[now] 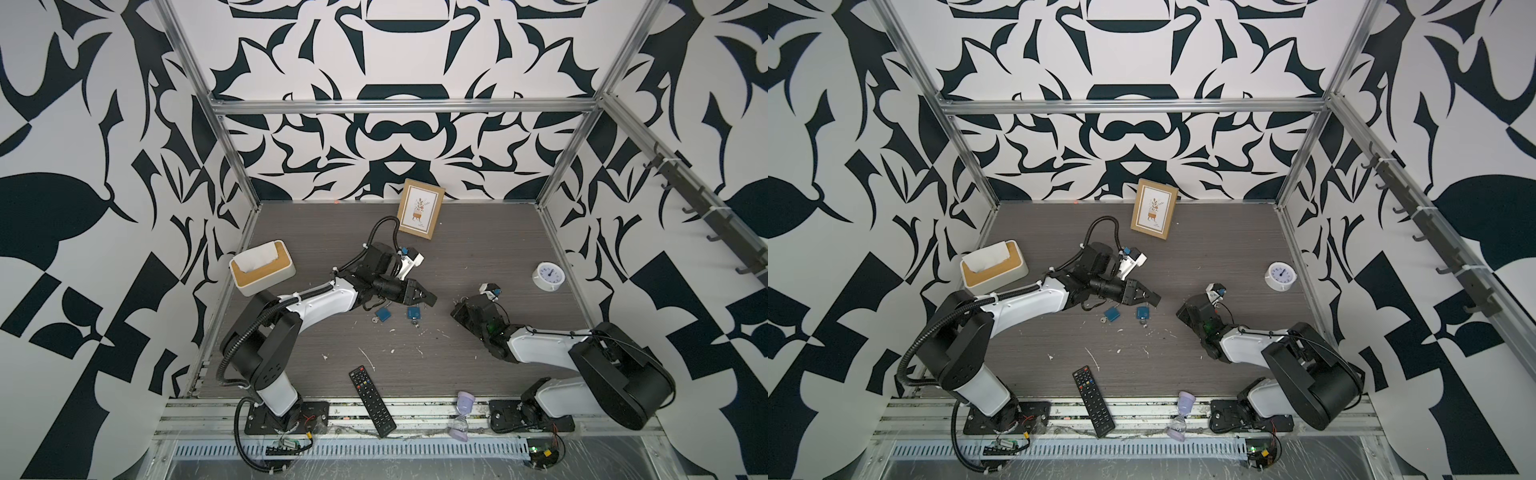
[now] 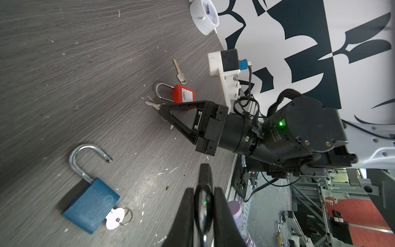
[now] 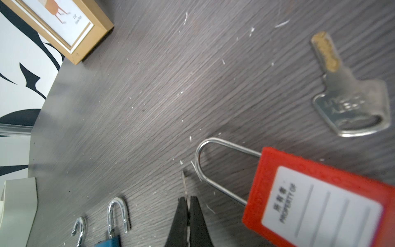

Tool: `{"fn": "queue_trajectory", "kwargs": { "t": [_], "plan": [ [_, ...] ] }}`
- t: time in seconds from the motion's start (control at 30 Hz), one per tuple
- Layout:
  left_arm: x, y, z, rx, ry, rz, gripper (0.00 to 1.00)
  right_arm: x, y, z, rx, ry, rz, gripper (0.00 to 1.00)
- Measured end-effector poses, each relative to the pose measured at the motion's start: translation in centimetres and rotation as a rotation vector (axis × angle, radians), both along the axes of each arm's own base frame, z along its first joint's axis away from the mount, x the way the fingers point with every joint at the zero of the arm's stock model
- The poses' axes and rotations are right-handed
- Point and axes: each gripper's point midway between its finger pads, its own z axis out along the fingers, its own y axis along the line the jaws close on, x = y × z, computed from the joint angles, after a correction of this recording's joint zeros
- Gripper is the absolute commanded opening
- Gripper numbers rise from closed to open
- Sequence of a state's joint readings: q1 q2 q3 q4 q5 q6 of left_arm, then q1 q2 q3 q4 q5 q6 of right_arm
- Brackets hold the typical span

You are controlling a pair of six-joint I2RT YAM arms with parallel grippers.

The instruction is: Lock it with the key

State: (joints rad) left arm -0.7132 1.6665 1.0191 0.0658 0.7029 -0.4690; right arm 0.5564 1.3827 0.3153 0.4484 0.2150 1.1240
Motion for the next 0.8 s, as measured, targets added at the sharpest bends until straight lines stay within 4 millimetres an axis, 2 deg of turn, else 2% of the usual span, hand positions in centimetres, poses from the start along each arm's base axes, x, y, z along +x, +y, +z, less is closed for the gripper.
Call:
{"fn": "queue_trajectory", "kwargs": {
  "t": [0.13,0.27,0.43,0.57,0.7,0.8],
  "plan": [
    [0.3,-0.6,-0.5,0.023,-0.015,-0.027,0.00,-0.3,-0.6,-0.4,-0.003,0.009,-0.016,0.27],
    [0.9,-1.2,-1.7,0.075,-0.039,-0.065,0.00,-0.4,-0.9,0.6,-0.004,-0.008,-0.016,0.37],
    [1.2,-1.8,-3.0,0.147,-0.109,-0.148,0.00,-0.9,-1.5,3.1,0.004,-0.064,-0.015,0.37],
    [1.7,-3.5,-3.8,0.174,-0.143,-0.251,0.00,-1.3,-2.2,5.7,0.006,-0.129,-0.020,0.37],
    [1.5,-5.1,-6.0,0.219,-0.149,-0.359,0.00,-1.8,-2.8,7.4,0.005,-0.177,-0.021,0.36],
    [0.1,-5.9,-8.3,0.274,-0.140,-0.437,0.00,-2.4,-3.3,7.4,-0.005,-0.179,-0.021,0.36]
  ]
}}
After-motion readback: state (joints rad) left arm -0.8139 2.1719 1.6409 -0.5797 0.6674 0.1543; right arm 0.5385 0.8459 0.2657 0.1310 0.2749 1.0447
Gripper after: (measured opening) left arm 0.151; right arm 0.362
